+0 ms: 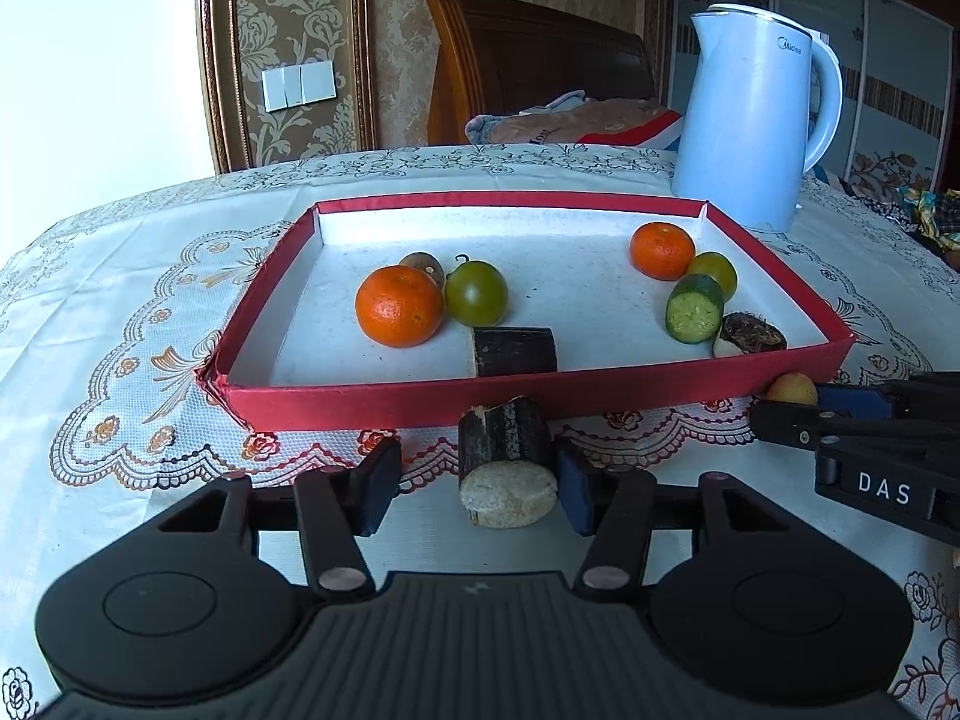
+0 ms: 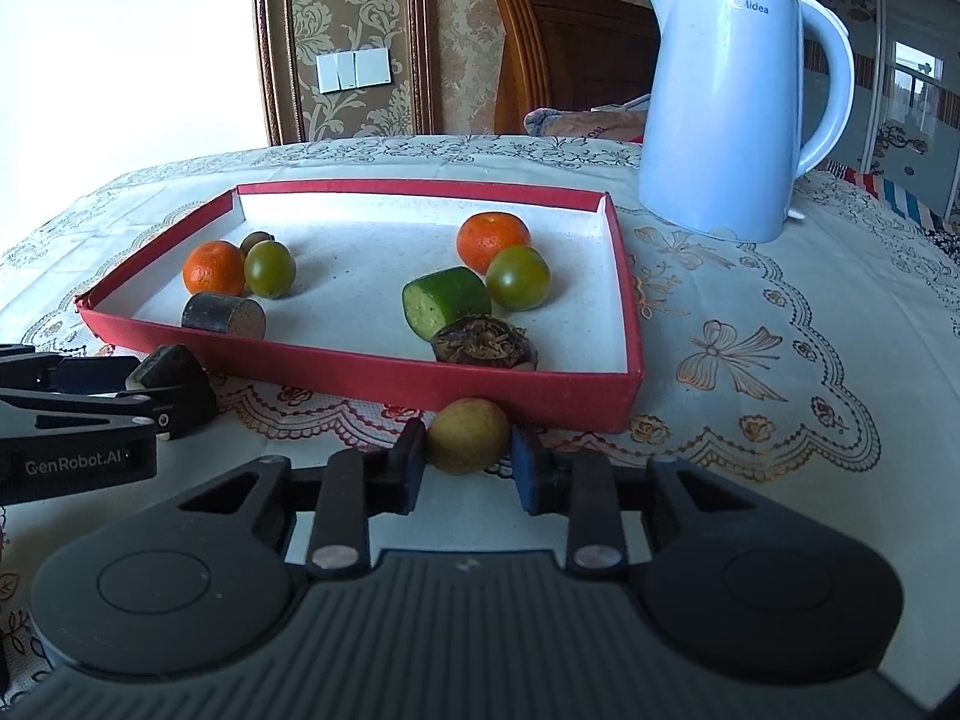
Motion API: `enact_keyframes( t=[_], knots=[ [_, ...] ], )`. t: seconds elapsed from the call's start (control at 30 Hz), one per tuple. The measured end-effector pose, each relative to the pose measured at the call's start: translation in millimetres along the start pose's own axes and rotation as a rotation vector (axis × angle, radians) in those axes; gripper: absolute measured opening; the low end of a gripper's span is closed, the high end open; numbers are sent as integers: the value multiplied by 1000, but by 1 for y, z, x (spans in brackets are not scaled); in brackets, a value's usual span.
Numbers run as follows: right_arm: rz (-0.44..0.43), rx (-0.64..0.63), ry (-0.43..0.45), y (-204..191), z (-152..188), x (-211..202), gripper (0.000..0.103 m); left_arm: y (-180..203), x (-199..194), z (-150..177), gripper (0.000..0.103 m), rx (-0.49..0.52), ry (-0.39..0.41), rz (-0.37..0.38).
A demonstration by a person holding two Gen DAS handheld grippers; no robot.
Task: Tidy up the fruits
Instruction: 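Close the left gripper on the dark cylinder while the right closes on the kiwi, then lift and carry the dark cylinder and kiwi over the tray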
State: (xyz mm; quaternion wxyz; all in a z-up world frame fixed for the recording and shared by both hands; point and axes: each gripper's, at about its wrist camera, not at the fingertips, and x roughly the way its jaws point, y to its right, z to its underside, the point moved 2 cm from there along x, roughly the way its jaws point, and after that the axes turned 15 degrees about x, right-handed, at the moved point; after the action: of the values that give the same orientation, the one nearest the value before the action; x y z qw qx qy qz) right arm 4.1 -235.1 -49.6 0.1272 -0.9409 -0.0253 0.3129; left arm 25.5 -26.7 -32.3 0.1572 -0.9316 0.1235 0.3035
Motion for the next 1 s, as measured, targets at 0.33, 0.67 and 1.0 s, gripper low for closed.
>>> enact_keyframes(
  t=[0.33,0.67,1.0],
  knots=[
    [-11,11,14,3,1,-5,28,3,-4,0,32,22,29,18],
    [-29,30,35,7,1,-11,28,3,-17,0,32,22,81,10],
    [-52,72,102,12,-11,-22,28,-6,-28,-8,32,-32,149,16]
  ],
)
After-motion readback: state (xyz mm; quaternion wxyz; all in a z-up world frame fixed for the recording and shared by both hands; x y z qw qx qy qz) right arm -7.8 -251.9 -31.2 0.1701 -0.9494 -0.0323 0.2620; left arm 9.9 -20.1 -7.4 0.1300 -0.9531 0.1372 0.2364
